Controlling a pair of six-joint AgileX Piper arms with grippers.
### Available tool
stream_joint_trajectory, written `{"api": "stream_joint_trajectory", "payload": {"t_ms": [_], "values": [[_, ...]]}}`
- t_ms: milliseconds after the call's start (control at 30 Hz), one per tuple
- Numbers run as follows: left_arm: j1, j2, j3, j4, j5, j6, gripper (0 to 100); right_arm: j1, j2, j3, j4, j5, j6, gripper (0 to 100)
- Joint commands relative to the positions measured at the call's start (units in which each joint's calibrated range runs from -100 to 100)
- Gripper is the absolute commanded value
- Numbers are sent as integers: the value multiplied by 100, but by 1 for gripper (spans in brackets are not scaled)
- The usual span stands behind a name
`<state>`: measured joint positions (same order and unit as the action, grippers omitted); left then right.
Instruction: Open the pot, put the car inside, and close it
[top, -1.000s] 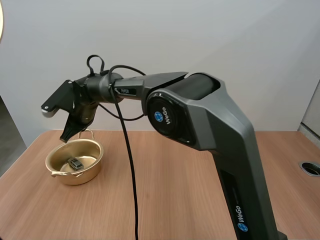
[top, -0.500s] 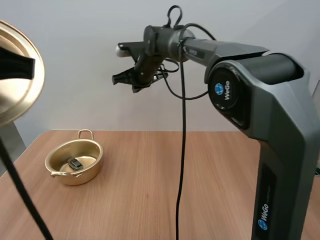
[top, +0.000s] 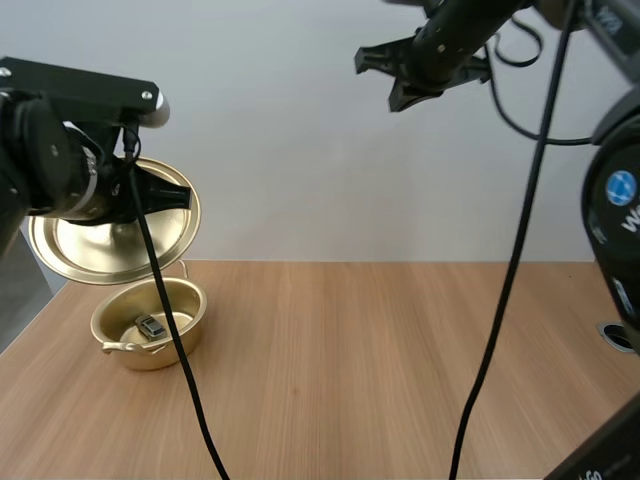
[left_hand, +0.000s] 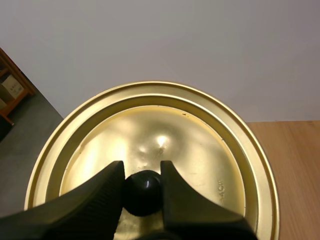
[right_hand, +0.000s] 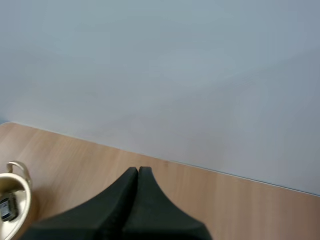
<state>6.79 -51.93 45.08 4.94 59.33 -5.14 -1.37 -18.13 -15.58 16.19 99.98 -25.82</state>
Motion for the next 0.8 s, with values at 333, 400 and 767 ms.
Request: {"api": "stream_joint_trajectory", "payload": {"t_ms": [333, 400, 767], "values": [[3, 1779, 233, 10, -1642, -110, 0, -308, -2486, -3, -541, 2, -52, 0], [3, 1999, 233, 10, -1665, -145, 0, -308, -2641, -3, -877, 2, -52, 0], [9, 3374, 233, 10, -2078, -501, 0, -308, -3226, -3, -2285, 2, 272, 0]]}}
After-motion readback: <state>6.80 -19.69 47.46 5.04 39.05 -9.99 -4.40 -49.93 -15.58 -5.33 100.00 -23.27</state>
